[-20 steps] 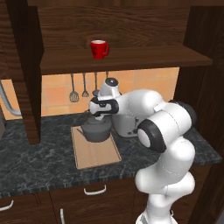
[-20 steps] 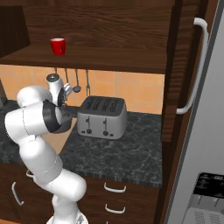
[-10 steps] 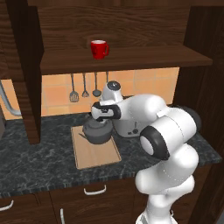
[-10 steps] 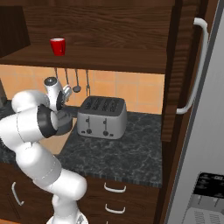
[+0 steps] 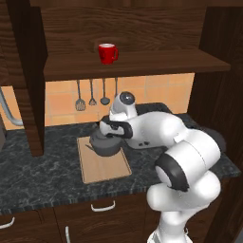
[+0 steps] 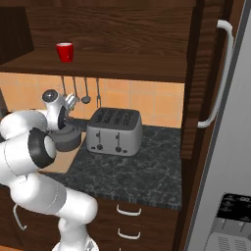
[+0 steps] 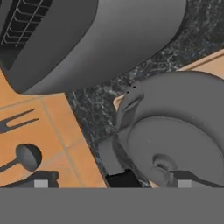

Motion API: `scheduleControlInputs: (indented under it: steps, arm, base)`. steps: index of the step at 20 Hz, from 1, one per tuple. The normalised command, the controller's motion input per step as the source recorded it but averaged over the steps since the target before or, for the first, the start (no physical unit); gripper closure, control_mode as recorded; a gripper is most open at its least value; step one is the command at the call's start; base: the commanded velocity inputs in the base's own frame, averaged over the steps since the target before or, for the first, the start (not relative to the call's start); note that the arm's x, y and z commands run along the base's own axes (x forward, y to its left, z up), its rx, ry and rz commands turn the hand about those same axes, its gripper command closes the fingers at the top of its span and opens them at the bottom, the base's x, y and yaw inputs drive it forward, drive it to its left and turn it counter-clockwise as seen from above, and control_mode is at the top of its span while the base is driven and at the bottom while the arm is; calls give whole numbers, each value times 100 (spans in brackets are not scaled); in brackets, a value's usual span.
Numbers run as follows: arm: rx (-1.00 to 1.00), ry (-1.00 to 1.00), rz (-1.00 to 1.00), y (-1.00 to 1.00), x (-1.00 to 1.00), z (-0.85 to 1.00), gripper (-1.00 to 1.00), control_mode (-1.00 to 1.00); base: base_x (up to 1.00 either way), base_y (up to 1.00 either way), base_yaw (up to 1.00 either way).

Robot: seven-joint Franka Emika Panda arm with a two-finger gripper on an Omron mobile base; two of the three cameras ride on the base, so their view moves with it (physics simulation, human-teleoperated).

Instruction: Pick the kettle from the counter and place it on the tray. Then pick the mug from the cabinet and place it on the tray. Then close the cabinet doors.

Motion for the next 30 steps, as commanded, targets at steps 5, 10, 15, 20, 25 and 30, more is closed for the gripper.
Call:
scheduleControlInputs:
  steps: [5,10,15,20,25,30]
  arm:
    - [5,-13,-6,10,-52,40,-100,-100]
    - [27,-4,-36,2,-60,45,-100,-100]
    - [28,0,-58,6,-57,45,-100,-100]
    - [6,-2,-17,13,-46,57,-100,-100]
    - [-22,23,17,11,-43,65,-100,-100]
    - [-61,31,61,8,-68,44,-100,-100]
  base:
    - [0,0,0]
    - [0,0,0]
    - [0,0,0]
    - [0,0,0]
    - [0,0,0]
    - [0,0,0]
